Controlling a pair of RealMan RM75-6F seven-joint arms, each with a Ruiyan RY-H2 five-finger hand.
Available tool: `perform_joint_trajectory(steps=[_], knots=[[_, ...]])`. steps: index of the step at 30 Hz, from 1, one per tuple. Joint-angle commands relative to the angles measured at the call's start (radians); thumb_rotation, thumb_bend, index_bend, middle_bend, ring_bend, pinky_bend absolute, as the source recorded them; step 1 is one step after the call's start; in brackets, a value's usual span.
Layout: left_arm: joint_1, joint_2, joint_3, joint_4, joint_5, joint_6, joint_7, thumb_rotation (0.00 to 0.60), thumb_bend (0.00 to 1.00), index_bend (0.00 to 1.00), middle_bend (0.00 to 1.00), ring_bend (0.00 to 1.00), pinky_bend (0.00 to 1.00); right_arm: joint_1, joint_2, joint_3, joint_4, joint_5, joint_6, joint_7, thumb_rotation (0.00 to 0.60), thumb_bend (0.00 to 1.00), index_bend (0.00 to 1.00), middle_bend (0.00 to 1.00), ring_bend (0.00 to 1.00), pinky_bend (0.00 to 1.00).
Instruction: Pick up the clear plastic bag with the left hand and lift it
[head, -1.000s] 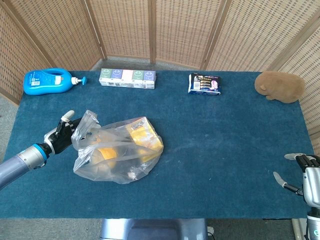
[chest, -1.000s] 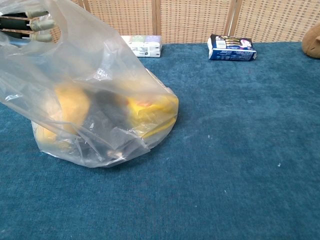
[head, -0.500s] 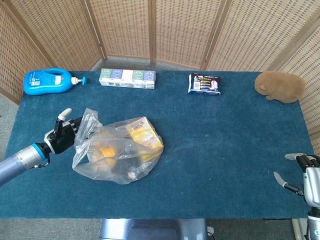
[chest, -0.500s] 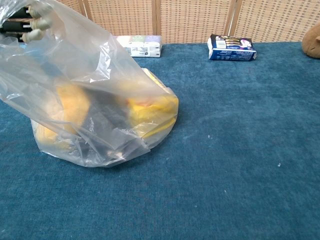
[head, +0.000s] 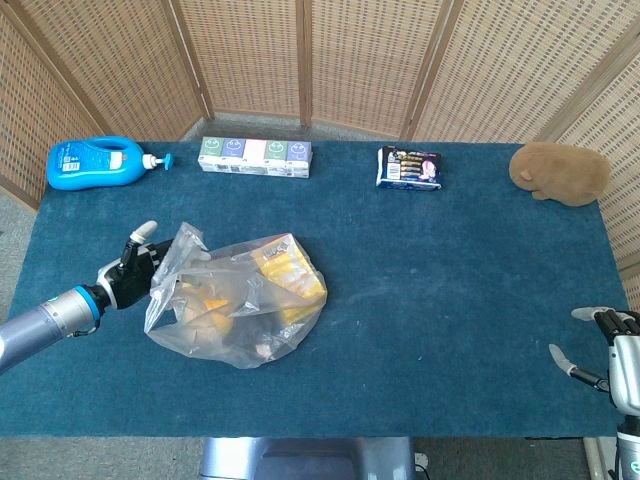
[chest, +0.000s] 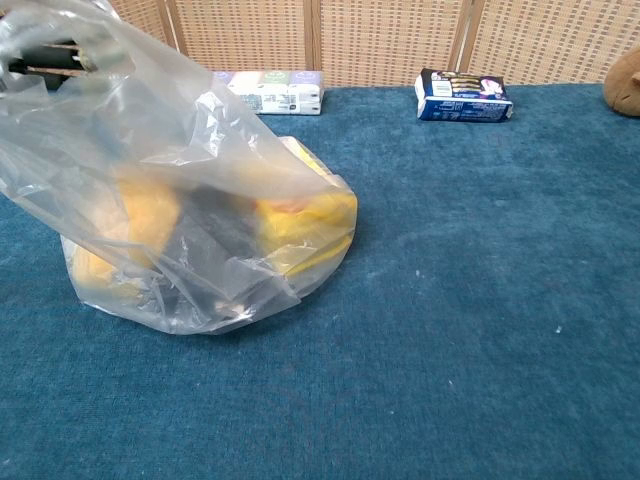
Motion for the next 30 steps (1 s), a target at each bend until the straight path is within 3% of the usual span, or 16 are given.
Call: perform_joint_trajectory(steps=[1, 6, 15, 24, 30], knots=[[-0.037, -0.009, 0.032, 0.021, 0.072, 0.026, -0.015, 0.0, 0.23, 0.26, 0.33, 0.29, 0.33, -0.002, 0.0, 0.0, 0.0, 0.0, 0.001, 0.002, 0.407, 0.27, 0.37, 0.41, 0.4, 0.25], [-0.1, -0.024, 0.102, 0.073, 0.178, 0.063, -0.074, 0.0, 0.23, 0.26, 0.33, 0.29, 0.33, -0.005, 0.002, -0.001, 0.001, 0.0, 0.005, 0.004, 0.407, 0.27, 0.37, 0.41, 0.4, 0.25], [-0.104, -0.006, 0.123, 0.057, 0.092, 0.075, -0.018, 0.0, 0.21, 0.25, 0.33, 0.29, 0.33, -0.006, 0.005, -0.001, 0.0, -0.003, 0.004, 0.007, 0.407, 0.27, 0.37, 0.41, 0.4, 0.25], [-0.043, 0.006, 0.148, 0.15, 0.134, 0.321, -0.067, 0.0, 0.21, 0.24, 0.33, 0.29, 0.33, -0.006, 0.004, -0.001, -0.001, -0.008, 0.005, 0.006, 0.406, 0.27, 0.37, 0.41, 0.4, 0.25], [-0.007, -0.002, 0.159, 0.175, 0.08, 0.345, -0.129, 0.0, 0.21, 0.24, 0.33, 0.33, 0.33, -0.008, 0.006, -0.001, -0.001, -0.008, 0.007, 0.008, 0.408, 0.27, 0.37, 0.41, 0.4, 0.25]])
